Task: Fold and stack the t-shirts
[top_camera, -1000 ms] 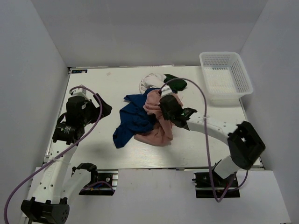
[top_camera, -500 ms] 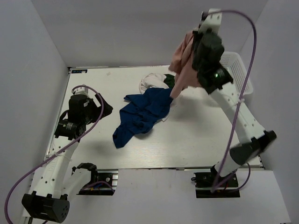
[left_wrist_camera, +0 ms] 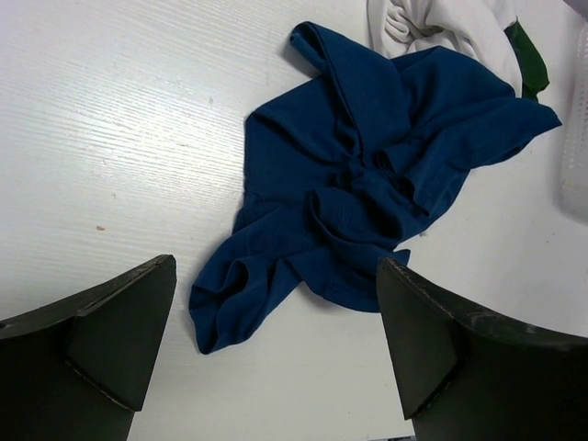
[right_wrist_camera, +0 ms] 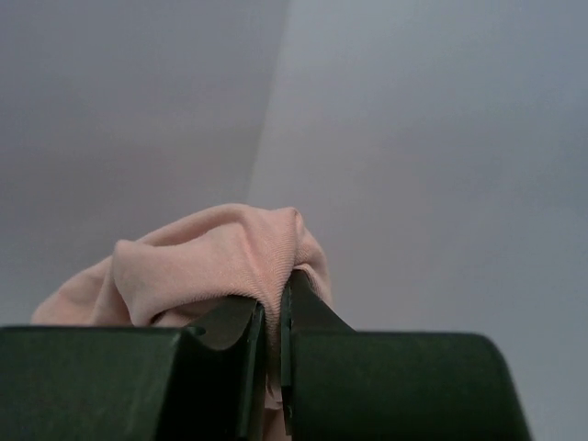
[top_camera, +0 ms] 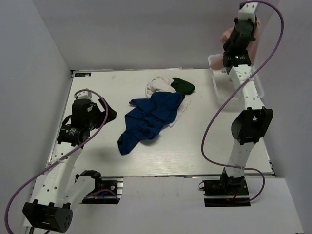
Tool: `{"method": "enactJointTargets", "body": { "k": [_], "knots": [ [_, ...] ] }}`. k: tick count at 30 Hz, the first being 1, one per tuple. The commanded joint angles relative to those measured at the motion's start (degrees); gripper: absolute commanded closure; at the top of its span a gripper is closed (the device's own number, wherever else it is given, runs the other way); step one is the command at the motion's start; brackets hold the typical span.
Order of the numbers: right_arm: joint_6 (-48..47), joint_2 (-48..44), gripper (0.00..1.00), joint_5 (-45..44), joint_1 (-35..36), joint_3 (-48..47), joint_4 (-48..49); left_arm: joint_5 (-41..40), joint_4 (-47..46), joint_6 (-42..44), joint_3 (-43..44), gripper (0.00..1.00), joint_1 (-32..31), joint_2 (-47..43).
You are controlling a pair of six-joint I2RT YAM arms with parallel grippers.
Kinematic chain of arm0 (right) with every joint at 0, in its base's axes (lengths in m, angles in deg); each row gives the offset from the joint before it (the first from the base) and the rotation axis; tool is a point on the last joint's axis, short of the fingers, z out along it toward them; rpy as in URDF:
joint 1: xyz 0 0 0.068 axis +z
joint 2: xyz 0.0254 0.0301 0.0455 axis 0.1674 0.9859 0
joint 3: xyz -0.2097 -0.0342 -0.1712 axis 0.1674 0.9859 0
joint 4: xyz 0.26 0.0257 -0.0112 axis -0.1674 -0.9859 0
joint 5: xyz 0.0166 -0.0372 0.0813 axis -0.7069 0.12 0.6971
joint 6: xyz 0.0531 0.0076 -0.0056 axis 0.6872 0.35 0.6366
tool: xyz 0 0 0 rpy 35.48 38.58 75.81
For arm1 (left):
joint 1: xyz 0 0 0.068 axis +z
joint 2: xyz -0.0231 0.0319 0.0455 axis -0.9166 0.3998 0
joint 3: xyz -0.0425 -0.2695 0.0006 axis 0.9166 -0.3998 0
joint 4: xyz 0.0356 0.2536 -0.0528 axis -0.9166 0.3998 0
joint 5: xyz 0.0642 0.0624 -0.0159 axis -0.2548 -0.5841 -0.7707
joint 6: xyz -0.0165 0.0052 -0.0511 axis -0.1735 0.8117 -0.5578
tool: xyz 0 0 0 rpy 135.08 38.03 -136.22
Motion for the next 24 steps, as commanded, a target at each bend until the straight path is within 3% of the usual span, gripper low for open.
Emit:
{"method": "enactJointTargets", "body": {
  "k": [1, 5, 6, 7, 8, 9, 13, 16, 18, 22, 24],
  "knots": [
    [3.9, 1.5, 1.0, 0.5, -2.9, 3.4, 1.7, -0.8, 0.5, -0.3, 0.3, 0.0, 0.4, -0.1],
    [12.7, 5.0, 1.0, 2.8, -6.5, 5.5, -9.9, -2.8, 1.7, -0.3, 0.8, 0.0, -0.2, 0.5],
    [17.4, 5.5, 0.85, 5.7, -7.0, 5.5, -15.4, -2.8, 1.7, -0.3, 0.8, 0.0, -0.2, 0.5],
    [18.8, 6.2, 0.54, 6.7, -7.1, 5.3, -15.4, -2.8, 1.7, -0.3, 0.8, 0.0, -0.2, 0.5],
    [19.8, 6.6, 0.25, 10.1, -9.0, 4.5, -22.2, -2.8, 1.7, -0.3, 0.8, 0.0, -0.2, 0.5],
    [21.0, 6.6, 0.1, 11.0, -8.8, 4.7, -24.1, -2.8, 1.7, -0.3, 0.8, 0.0, -0.2, 0.5],
    [19.8, 1.7, 0.1, 20.6, -7.9, 5.5, -32.2, -2.8, 1.7, -0.3, 0.8, 0.0, -0.2, -0.1],
    [21.2, -5.2, 0.1, 41.2, -6.3, 9.8, -36.7, -1.6, 1.7, -0.3, 0.8, 0.0, -0.2, -0.1],
    [23.0, -12.8, 0.1, 52.8, -4.5, 17.4, -32.8, -0.8, 1.2, -0.3, 0.8, 0.0, -0.2, -0.1],
    [28.4, -21.0, 0.1, 61.3, 0.4, 36.3, -26.7, 0.4, 0.7, -0.3, -0.4, 0.0, -0.2, -0.6],
    [31.2, -21.6, 0.1, 62.6, 2.5, 39.5, -23.0, 0.9, 0.7, -0.3, -0.4, 0.0, -0.2, -0.6]
  ]
}}
